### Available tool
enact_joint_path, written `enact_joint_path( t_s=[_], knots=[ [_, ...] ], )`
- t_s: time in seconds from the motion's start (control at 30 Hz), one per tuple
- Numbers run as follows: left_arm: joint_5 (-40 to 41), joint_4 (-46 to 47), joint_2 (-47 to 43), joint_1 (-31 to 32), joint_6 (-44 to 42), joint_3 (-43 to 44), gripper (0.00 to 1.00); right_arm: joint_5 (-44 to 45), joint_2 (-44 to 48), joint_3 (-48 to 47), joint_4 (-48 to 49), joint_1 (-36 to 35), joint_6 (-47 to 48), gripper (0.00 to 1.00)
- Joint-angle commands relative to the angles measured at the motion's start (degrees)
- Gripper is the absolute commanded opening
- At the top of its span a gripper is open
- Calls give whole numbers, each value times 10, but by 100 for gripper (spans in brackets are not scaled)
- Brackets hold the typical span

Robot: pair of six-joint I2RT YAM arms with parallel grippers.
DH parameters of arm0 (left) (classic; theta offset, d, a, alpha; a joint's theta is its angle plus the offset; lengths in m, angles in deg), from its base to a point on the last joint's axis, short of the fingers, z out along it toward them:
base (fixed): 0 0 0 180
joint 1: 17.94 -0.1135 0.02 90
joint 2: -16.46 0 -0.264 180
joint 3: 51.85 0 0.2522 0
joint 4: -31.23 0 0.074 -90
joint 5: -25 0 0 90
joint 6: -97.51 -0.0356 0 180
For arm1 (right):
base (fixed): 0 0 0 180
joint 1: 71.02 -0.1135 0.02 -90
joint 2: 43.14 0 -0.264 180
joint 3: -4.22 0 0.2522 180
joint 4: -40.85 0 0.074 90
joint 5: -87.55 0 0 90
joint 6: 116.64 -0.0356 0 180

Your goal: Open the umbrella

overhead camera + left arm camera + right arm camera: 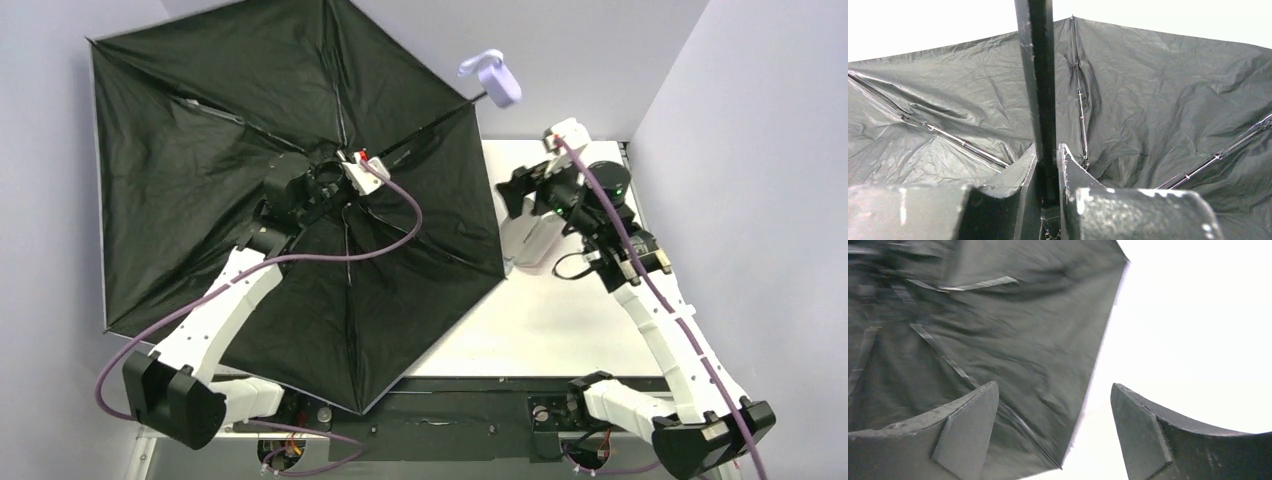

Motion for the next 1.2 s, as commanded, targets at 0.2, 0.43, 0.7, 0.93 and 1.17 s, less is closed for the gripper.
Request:
enact_joint_path(
  t_s=[0.2,0.43,0.7,0.93,1.17],
  knots=[
    [-58,45,-97,2,-428,44,0,-137,-92,-220,-135,175,-38,82],
    [-42,22,-105,1,-626,59,0,-287,-158,-319,-181,160,-132,89],
    [-37,30,-87,-13,-732,43,0,-426,-267,-431,-428,46,10,86],
    [-48,34,-78,-24,-772,38,0,-421,-293,-435,-580,-35,88,79],
    [-59,36,-85,-32,-784,18,0,-353,-293,-391,-627,-126,170,75]
  ],
)
